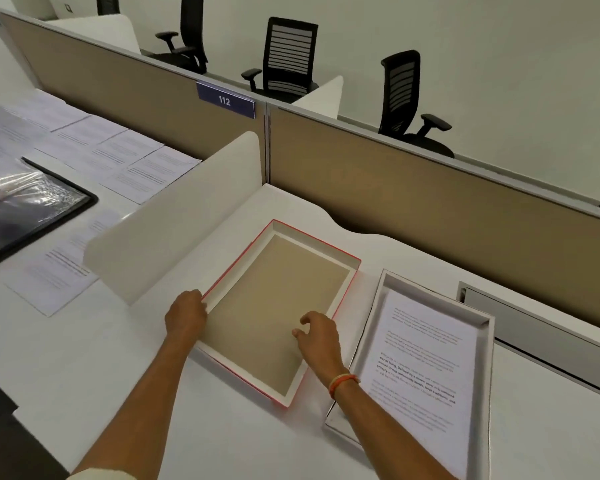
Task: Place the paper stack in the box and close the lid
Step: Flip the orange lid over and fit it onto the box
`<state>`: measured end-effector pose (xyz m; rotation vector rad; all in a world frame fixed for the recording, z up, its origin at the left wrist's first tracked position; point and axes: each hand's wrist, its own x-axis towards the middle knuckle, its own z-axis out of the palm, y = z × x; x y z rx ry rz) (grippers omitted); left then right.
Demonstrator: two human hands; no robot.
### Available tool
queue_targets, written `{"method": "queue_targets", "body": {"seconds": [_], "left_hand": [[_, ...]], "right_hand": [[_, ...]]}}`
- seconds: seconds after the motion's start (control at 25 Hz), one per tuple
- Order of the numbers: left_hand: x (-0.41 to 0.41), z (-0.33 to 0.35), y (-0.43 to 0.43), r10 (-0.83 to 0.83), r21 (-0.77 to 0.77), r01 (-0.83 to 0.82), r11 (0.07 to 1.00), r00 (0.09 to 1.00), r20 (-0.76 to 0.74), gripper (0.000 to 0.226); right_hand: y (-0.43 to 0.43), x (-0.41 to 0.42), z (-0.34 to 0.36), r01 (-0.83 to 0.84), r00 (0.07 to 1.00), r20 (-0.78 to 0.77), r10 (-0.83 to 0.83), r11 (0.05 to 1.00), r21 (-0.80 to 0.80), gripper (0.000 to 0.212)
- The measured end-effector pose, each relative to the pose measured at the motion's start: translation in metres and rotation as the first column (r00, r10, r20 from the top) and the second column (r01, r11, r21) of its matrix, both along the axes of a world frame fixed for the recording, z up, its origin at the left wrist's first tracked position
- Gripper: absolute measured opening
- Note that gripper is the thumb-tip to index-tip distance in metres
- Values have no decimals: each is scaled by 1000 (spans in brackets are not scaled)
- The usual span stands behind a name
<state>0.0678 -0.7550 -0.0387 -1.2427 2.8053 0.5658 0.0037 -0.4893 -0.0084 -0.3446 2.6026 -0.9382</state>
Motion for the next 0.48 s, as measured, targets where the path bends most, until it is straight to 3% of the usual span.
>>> {"method": "queue_targets", "body": {"seconds": [0.16,0.28,0.36,0.48], "left_hand": [[0,5,-5,-52,7,52,999,998,-22,15],[0,25,-11,-6,279,37,959,994,-113,18],[1,48,-9,105,510,14,860,973,-204,13],[3,89,10,176,687,67,724,945,-277,27]], "right_hand": [[19,20,-9,53,998,-41,-51,998,47,24],[29,31,-13,33,999,36,-32,999,-5,39],[35,37,-15,38,997,73,-37,999,-13,52],[46,40,-16,25,993,117,-28,999,23,51]]}}
